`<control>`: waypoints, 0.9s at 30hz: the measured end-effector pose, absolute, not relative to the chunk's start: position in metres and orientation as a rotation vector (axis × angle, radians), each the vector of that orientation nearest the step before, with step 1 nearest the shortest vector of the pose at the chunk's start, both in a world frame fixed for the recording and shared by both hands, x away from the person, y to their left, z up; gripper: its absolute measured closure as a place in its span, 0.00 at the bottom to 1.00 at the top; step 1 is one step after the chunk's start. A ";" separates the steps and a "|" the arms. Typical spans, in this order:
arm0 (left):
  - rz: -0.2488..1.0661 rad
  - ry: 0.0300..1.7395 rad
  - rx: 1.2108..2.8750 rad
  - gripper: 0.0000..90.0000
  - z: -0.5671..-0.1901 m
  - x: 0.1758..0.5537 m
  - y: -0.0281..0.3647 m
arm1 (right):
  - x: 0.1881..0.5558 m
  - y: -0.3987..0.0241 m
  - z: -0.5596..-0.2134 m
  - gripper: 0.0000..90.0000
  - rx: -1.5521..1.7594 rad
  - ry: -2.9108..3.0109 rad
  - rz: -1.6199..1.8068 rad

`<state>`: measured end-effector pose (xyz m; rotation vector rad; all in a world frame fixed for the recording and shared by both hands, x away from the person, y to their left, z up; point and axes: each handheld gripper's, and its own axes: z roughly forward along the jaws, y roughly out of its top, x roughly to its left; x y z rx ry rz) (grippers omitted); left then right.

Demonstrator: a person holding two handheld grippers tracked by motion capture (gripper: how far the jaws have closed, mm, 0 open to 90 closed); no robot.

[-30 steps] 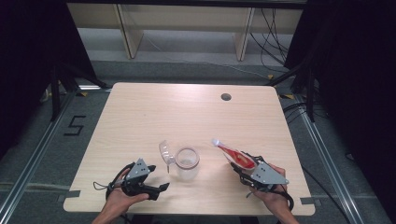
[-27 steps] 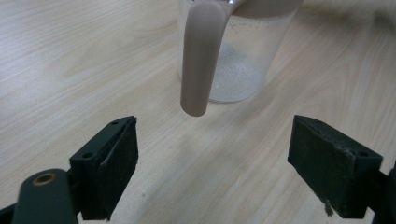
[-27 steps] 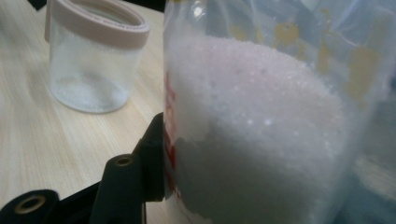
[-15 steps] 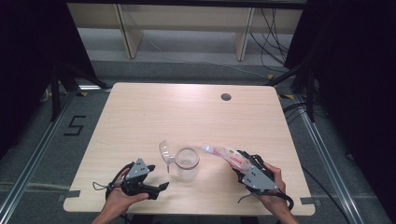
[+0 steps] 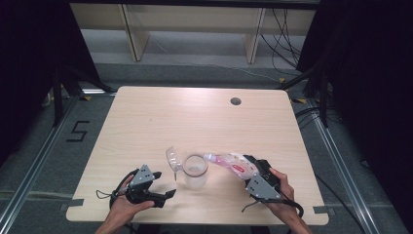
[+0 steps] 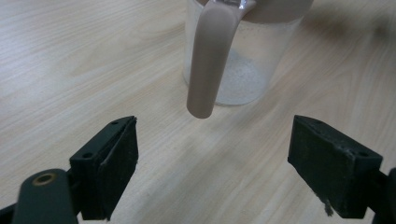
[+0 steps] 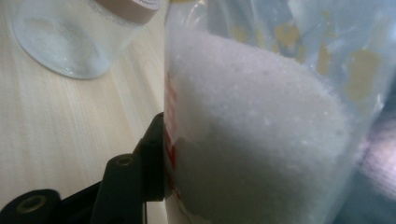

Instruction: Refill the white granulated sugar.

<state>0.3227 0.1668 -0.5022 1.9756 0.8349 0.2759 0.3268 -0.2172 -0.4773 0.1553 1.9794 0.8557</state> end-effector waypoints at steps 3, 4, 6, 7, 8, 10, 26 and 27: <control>0.279 0.848 1.982 0.17 -0.502 0.322 0.166 | 0.329 -0.213 -0.475 0.55 0.115 1.962 0.830; 0.273 0.842 1.983 0.17 -0.503 0.322 0.167 | 0.329 -0.212 -0.474 0.55 0.101 1.958 0.823; 0.273 0.849 1.979 0.17 -0.503 0.322 0.167 | 0.327 -0.210 -0.473 0.55 0.085 1.948 0.790; 0.277 0.842 1.982 0.17 -0.502 0.322 0.168 | 0.327 -0.209 -0.472 0.55 0.056 1.940 0.770; 0.286 0.823 1.990 0.17 -0.502 0.323 0.168 | 0.326 -0.209 -0.473 0.55 0.074 1.941 0.770; 0.281 0.840 1.994 0.17 -0.501 0.322 0.167 | 0.325 -0.209 -0.473 0.55 0.075 1.941 0.763; 0.292 0.816 1.995 0.17 -0.500 0.323 0.167 | 0.327 -0.208 -0.474 0.55 -0.040 1.891 0.620; 0.292 0.817 1.996 0.17 -0.500 0.323 0.166 | 0.326 -0.207 -0.474 0.55 -0.057 1.881 0.599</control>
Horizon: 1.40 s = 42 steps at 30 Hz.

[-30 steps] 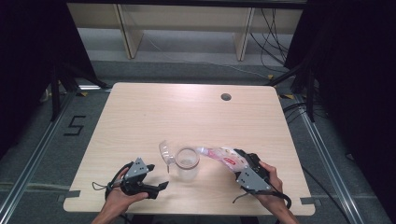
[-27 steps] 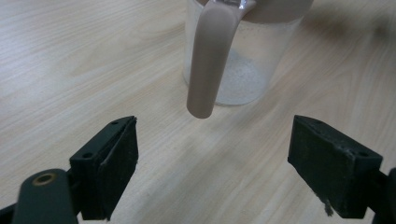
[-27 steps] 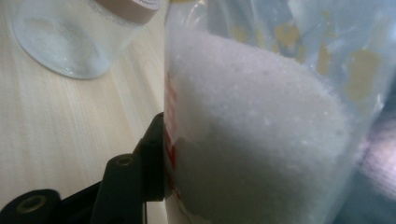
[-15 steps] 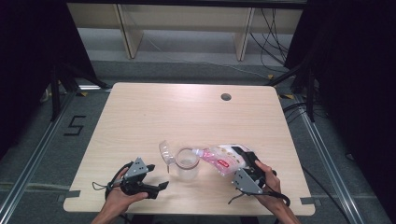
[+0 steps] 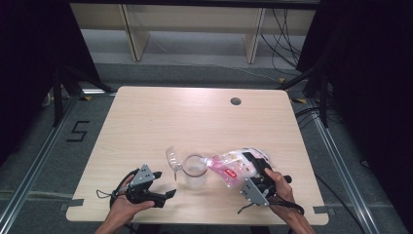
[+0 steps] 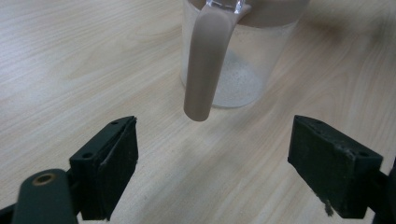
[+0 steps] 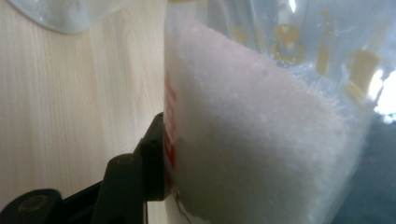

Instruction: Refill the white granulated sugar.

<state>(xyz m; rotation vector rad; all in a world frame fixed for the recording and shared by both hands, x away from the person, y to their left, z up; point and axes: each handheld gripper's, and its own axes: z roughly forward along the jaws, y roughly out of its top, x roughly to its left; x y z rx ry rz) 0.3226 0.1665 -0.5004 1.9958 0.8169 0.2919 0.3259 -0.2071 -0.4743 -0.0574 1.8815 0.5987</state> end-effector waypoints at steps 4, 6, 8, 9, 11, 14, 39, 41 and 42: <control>0.295 0.820 1.993 0.17 -0.501 0.323 0.166 | 0.326 -0.205 -0.476 0.56 -0.112 1.880 0.581; 0.289 0.829 1.989 0.17 -0.501 0.322 0.165 | 0.326 -0.204 -0.472 0.56 -0.154 1.874 0.522; 0.282 0.836 1.987 0.17 -0.502 0.322 0.165 | 0.324 -0.202 -0.475 0.56 -0.088 1.884 0.544; 0.280 0.837 1.986 0.17 -0.502 0.322 0.165 | 0.326 -0.203 -0.474 0.56 -0.117 1.880 0.540; 0.282 0.833 1.991 0.17 -0.502 0.322 0.165 | 0.327 -0.203 -0.474 0.56 -0.142 1.869 0.538; 0.285 0.830 1.992 0.17 -0.501 0.322 0.166 | 0.328 -0.202 -0.475 0.56 -0.149 1.866 0.547; 0.301 0.817 2.011 0.17 -0.501 0.322 0.166 | 0.324 -0.192 -0.464 0.57 -0.353 1.762 0.214; 0.302 0.815 2.013 0.17 -0.501 0.322 0.166 | 0.324 -0.192 -0.464 0.57 -0.345 1.755 0.220; 0.303 0.815 2.012 0.17 -0.501 0.322 0.166 | 0.325 -0.189 -0.460 0.57 -0.414 1.734 0.196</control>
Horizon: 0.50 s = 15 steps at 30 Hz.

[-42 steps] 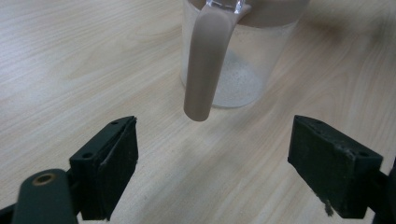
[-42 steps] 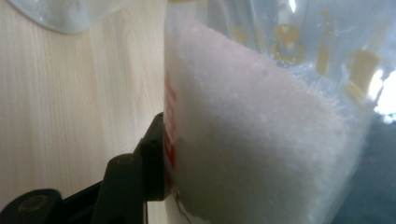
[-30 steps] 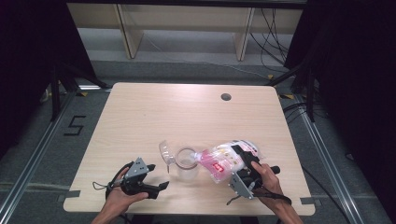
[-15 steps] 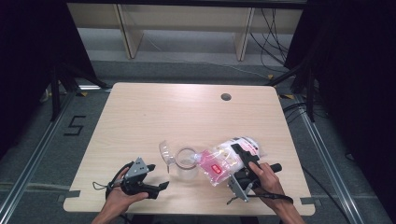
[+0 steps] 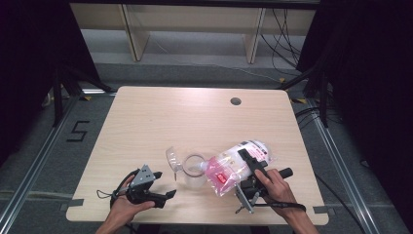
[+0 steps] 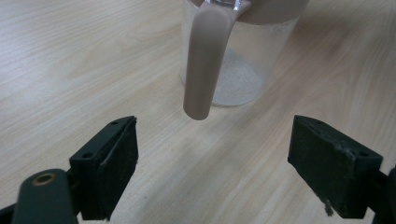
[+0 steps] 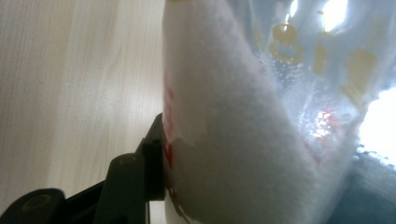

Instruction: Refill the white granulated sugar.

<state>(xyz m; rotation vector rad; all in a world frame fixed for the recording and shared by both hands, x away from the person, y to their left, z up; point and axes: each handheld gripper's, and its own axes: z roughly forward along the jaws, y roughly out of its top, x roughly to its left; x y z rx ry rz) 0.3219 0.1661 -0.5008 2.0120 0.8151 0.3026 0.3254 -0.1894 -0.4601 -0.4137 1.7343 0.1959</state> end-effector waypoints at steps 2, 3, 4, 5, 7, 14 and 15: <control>0.303 0.816 2.011 0.17 -0.501 0.322 0.166 | 0.324 -0.189 -0.462 0.57 -0.383 1.741 0.198; 0.303 0.816 2.011 0.17 -0.501 0.322 0.166 | 0.324 -0.188 -0.461 0.57 -0.392 1.735 0.191; 0.302 0.816 2.010 0.17 -0.501 0.322 0.166 | 0.325 -0.187 -0.459 0.57 -0.428 1.721 0.184; 0.303 0.815 2.010 0.17 -0.501 0.322 0.166 | 0.325 -0.187 -0.461 0.57 -0.410 1.723 0.194; 0.299 0.813 2.008 0.17 -0.501 0.322 0.166 | 0.324 -0.187 -0.460 0.57 -0.401 1.727 0.175; 0.302 0.817 2.010 0.17 -0.501 0.322 0.166 | 0.322 -0.187 -0.460 0.58 -0.394 1.700 0.160; 0.302 0.816 2.009 0.17 -0.501 0.322 0.166 | 0.322 -0.187 -0.458 0.58 -0.413 1.694 0.144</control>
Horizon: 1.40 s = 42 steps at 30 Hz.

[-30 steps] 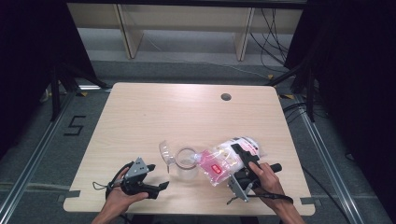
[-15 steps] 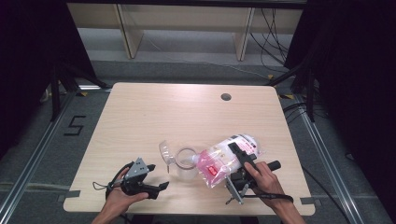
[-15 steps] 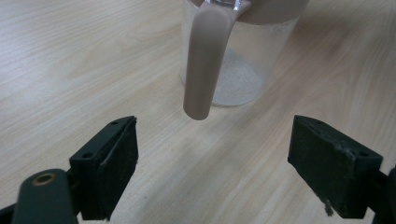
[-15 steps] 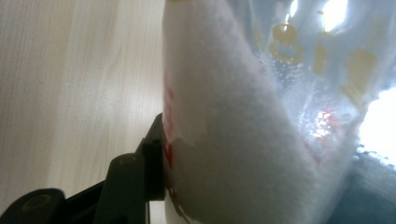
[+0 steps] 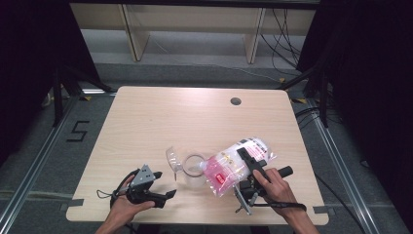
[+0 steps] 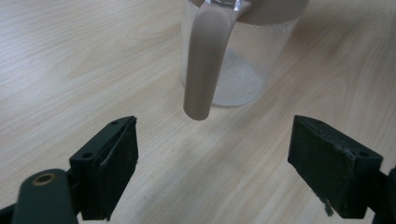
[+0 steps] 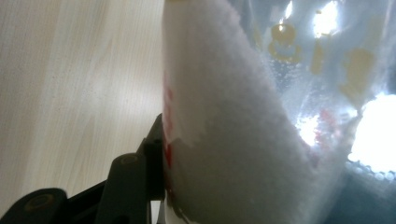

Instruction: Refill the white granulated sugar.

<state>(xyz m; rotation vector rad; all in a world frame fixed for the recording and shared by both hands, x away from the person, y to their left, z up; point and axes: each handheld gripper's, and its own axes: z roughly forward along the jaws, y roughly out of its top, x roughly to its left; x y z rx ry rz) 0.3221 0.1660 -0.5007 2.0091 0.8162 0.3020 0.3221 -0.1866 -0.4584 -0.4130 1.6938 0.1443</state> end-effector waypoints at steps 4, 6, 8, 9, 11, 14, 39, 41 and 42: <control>0.302 0.817 2.009 0.17 -0.501 0.322 0.166 | 0.322 -0.187 -0.460 0.58 -0.415 1.693 0.133; 0.301 0.817 2.009 0.17 -0.501 0.322 0.166 | 0.320 -0.189 -0.464 0.58 -0.347 1.730 0.141; 0.303 0.818 2.009 0.17 -0.501 0.322 0.166 | 0.322 -0.187 -0.459 0.58 -0.429 1.684 0.125; 0.302 0.819 2.008 0.17 -0.501 0.322 0.166 | 0.322 -0.187 -0.460 0.58 -0.423 1.683 0.126; 0.303 0.817 2.010 0.17 -0.501 0.322 0.166 | 0.322 -0.187 -0.459 0.58 -0.447 1.660 0.127; 0.294 0.843 1.996 0.17 -0.501 0.321 0.165 | 0.321 -0.187 -0.458 0.59 -0.452 1.666 0.096; 0.295 0.835 2.001 0.17 -0.501 0.321 0.165 | 0.322 -0.183 -0.452 0.61 -0.522 1.604 0.042; 0.296 0.834 2.002 0.17 -0.501 0.321 0.165 | 0.321 -0.184 -0.453 0.61 -0.514 1.608 0.049; 0.288 0.833 2.000 0.17 -0.502 0.322 0.165 | 0.321 -0.184 -0.452 0.61 -0.524 1.602 0.044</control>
